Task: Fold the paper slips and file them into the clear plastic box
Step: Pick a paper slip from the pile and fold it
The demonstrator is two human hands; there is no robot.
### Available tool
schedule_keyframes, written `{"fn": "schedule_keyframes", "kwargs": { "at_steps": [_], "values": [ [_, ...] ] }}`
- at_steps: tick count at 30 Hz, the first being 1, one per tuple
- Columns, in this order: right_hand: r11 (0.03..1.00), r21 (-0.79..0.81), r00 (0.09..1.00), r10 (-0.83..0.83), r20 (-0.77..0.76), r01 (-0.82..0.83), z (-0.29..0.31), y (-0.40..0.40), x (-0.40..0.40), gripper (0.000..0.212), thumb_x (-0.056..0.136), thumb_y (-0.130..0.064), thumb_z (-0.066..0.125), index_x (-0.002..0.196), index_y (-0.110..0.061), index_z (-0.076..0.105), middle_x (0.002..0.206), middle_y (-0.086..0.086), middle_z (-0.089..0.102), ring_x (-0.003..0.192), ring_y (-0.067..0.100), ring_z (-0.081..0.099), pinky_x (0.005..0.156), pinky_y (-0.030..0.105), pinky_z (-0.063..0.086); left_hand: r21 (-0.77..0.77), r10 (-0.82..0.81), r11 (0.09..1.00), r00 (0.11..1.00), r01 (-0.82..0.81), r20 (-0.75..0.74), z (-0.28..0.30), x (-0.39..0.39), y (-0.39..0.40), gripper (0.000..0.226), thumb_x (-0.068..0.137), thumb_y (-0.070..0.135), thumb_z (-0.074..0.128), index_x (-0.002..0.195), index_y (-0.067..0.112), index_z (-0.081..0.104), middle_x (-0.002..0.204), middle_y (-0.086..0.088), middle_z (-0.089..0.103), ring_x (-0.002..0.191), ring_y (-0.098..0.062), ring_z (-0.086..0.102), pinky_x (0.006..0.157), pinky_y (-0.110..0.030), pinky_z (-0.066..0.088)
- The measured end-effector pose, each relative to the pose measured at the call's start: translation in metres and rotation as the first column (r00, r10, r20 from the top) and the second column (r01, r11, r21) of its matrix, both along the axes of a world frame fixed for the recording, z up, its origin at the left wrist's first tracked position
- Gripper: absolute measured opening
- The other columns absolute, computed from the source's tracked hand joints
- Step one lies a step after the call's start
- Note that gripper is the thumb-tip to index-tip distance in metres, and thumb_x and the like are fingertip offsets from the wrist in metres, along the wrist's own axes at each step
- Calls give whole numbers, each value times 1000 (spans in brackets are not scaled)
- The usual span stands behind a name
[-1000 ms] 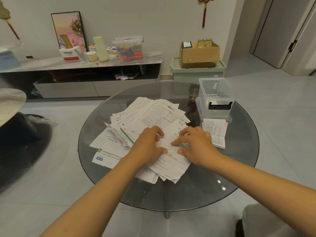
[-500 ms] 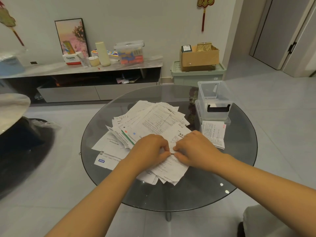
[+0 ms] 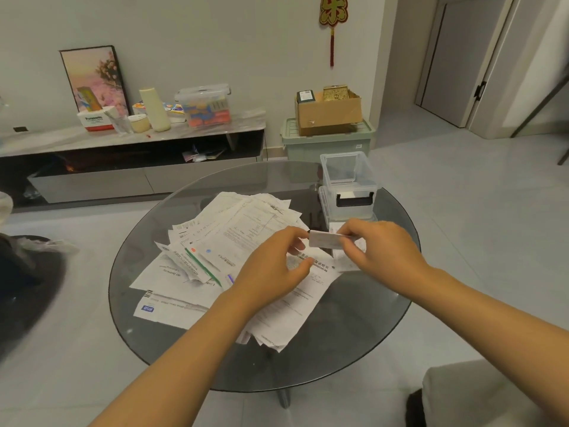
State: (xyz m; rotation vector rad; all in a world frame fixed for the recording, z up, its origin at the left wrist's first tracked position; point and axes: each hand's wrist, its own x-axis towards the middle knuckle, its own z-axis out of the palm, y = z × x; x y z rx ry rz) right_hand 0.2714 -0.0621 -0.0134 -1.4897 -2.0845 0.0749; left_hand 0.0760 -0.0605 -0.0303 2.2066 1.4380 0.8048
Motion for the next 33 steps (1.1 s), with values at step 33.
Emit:
{"fn": "schedule_keyframes", "kwargs": {
  "at_steps": [33],
  "values": [
    [974, -139, 971, -150, 186, 177, -26, 29, 33, 33, 97, -26, 42, 125, -35, 58, 117, -4, 66, 106, 21, 58, 79, 27, 43, -200, 86, 977, 995, -73, 58, -21, 72, 70, 41, 84, 12, 67, 120, 13, 48, 107, 6, 52, 72, -2, 50, 62, 1, 39]
  ]
}}
